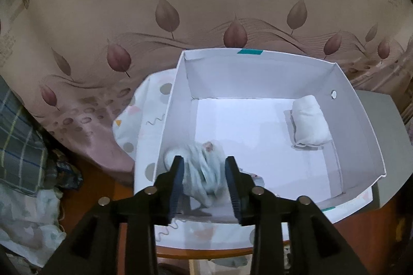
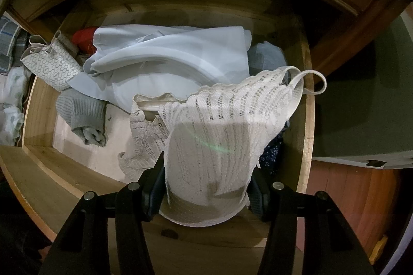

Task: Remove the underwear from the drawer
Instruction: 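Carry the crumpled white underwear into the white box and open the left tool, then lift the cream lace underwear from the drawer with the right tool while the left tool returns over the drawer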

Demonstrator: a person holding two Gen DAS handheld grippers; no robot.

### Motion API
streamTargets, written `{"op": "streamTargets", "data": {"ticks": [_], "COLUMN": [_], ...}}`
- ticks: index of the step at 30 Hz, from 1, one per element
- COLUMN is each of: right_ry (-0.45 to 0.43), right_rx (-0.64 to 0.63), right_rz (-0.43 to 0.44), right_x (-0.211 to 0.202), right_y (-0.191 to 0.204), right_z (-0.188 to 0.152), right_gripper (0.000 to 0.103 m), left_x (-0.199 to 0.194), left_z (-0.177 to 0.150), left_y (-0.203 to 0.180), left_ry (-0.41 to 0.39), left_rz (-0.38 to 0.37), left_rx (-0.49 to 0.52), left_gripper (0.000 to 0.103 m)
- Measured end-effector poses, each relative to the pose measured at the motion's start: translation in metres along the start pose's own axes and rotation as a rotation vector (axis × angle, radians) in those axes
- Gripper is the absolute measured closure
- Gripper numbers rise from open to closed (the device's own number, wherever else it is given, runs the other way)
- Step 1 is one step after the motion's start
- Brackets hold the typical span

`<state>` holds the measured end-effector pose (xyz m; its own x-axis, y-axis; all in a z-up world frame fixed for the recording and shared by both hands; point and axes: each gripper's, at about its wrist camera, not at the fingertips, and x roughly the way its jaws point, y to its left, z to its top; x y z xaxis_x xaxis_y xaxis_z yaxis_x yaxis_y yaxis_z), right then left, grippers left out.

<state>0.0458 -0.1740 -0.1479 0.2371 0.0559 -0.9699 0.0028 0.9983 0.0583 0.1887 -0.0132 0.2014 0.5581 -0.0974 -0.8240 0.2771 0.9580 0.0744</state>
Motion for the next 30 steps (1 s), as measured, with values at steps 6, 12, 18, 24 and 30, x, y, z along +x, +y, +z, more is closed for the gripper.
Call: {"op": "streamTargets", "data": {"ticks": [6,12,18,24,30], "right_ry": [0.001,0.001,-0.007,-0.029,-0.046], "right_rx": [-0.002,-0.013,-0.022,-0.044,-0.049], "right_rz": [-0.002,-0.007,-0.018,-0.037,-0.039], "right_x": [0.001,0.000,0.001,-0.001,-0.004], "right_y": [-0.001,-0.003,-0.001,0.001,0.000], "right_z": [-0.001,0.000,0.001,0.000,0.000], "right_gripper": [0.052,0.052,0.052,0.053,0.054], "left_x": [-0.020,-0.046,-0.073,-0.069,-0.031], "left_z": [-0.005,-0.022,-0.057,-0.116,-0.172], "left_y": [-0.003,0.004,0.017,0.028,0.041], "left_ry": [-0.024,-0.063,-0.113,-0.085,0.006], "left_rz": [0.020,0.027,0.023,0.017,0.053], "left_rx": [0.026,0.035,0.003,-0.024,-0.071], "left_gripper": [0.059,0.058,0.057,0.053,0.053]}}
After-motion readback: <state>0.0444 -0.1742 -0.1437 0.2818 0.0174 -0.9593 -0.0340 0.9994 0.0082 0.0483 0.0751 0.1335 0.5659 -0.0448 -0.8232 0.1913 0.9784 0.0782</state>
